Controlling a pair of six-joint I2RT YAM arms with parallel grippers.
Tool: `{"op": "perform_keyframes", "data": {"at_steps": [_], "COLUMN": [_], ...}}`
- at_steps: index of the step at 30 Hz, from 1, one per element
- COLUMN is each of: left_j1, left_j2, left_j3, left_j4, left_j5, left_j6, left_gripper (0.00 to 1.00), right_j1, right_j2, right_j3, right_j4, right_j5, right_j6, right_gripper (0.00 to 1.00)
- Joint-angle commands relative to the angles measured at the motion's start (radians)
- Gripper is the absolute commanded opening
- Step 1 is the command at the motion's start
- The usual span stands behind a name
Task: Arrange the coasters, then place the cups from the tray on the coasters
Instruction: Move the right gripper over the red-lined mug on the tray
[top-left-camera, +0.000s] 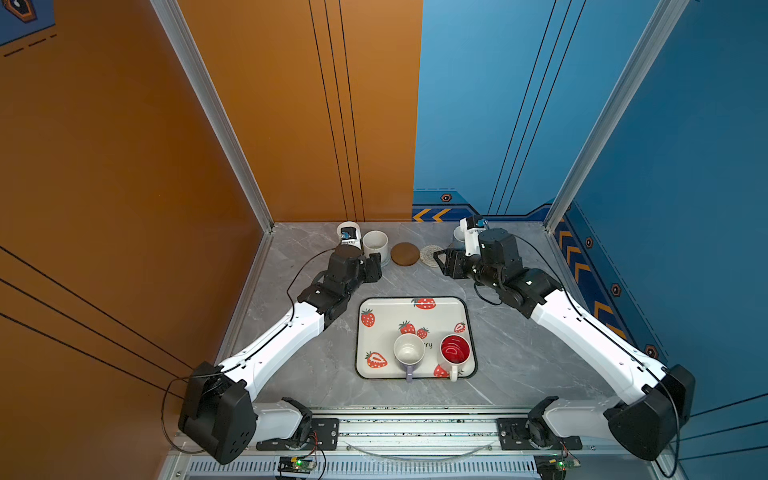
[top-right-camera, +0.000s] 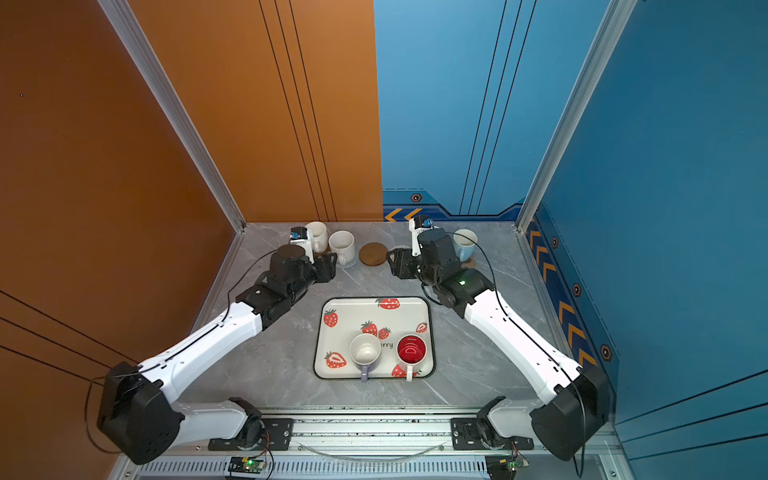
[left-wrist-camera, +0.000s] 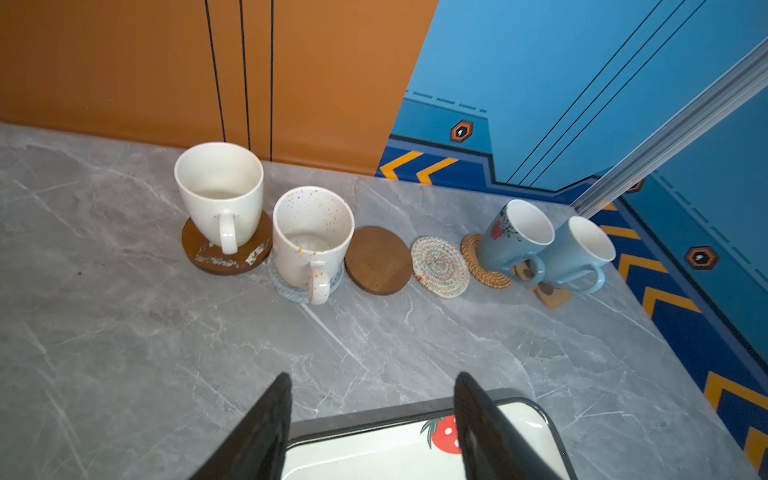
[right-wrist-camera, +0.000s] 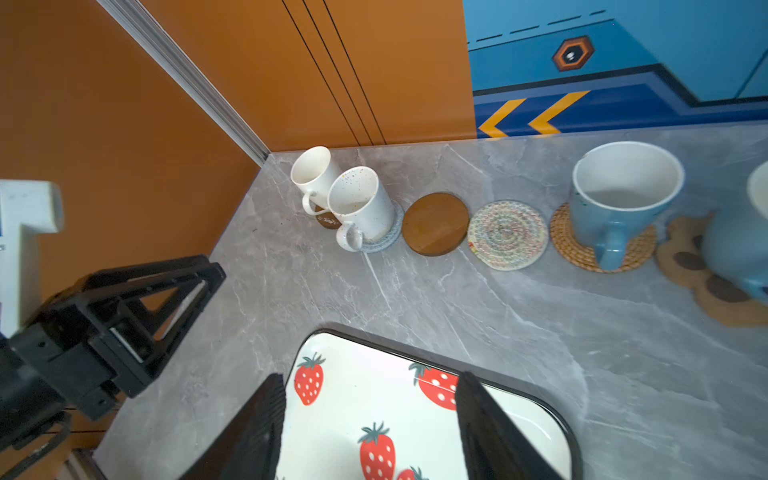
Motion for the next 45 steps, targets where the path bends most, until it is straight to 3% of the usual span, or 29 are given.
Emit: {"op": "perform_keyframes", "data": {"at_steps": [1,8,15,19,31,35,45], "left_j1": [-0.006,0.017,0.036,0.046,0.062,0.070,0.084], "left_j2": [-0.038,-0.061,-0.031,-0.009,-0.023,-0.039,-0.044], "left_j3": [-0.060,-0.099,-0.104,-0.104,-0.123,-0.139,-0.155], "left_j4": [0.122,0.128,0.159,0.177,0.185,0.190,0.192], "left_j5": [0.037,0.026,0.066,0.101,0.124,0.122,0.119], "left_j6": [0.024,0.053,0.048,0.029,0.019,0.018,0.011], "left_gripper": [0.66,0.69,0.70,0.70,0.70,0.71,0.71], "right_j1": [0.028,0.120,0.197,0.255,0.495,0.561,0.671], "right_j2": [-0.021,-0.095,-0.180,-0.225,-0.316,-0.325,-0.310], "right_j3": [0.017,-0.020,-0.094,-0.170,-0.382,-0.446,-0.508], "right_j4": [-0.203,-0.395,-0.532,-0.611,-0.601,-0.560,-0.514], "right_j5": [0.139,0.271,0.295,0.370,0.456,0.436,0.459], "right_j6": [-0.072,-0.062,0.039,0.128,0.411,0.496,0.622], "right_gripper": [0.60,0.60,0.63,0.64,0.64,0.64,0.65]}}
